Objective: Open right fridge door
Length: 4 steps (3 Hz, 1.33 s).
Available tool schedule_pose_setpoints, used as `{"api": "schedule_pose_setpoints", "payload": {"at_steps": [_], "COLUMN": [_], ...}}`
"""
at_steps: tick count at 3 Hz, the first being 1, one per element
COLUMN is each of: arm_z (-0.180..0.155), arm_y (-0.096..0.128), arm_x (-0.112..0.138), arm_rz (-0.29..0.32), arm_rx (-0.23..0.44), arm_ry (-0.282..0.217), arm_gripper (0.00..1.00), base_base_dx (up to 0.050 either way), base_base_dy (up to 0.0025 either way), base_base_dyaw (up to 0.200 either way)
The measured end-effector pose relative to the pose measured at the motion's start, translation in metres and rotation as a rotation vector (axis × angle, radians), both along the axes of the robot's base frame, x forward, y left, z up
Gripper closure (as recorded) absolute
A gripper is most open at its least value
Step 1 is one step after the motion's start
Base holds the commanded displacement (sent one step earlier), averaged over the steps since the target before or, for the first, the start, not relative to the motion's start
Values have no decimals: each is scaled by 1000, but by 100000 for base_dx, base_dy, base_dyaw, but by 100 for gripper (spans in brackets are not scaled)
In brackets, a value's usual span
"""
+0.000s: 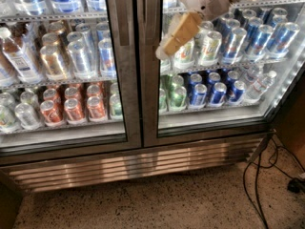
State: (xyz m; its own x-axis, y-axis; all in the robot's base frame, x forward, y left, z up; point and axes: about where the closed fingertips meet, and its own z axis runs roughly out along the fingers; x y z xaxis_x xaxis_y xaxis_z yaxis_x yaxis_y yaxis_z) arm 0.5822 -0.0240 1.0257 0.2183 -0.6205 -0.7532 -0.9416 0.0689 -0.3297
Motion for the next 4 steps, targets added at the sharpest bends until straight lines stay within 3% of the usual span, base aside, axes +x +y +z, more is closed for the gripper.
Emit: {"api": "schedule_pose_setpoints", "payload": {"at_steps": [1,4], "arm_z": [9,8], "arm_y": [15,24], "arm_x": [6,1], "arm_rz": [41,88], "arm_rx": [17,43], "arm_ry": [-14,0], "arm_gripper": [0,0], "base_base_dx": [0,0], "base_base_dy": [0,0], "base_base_dyaw": [0,0]}}
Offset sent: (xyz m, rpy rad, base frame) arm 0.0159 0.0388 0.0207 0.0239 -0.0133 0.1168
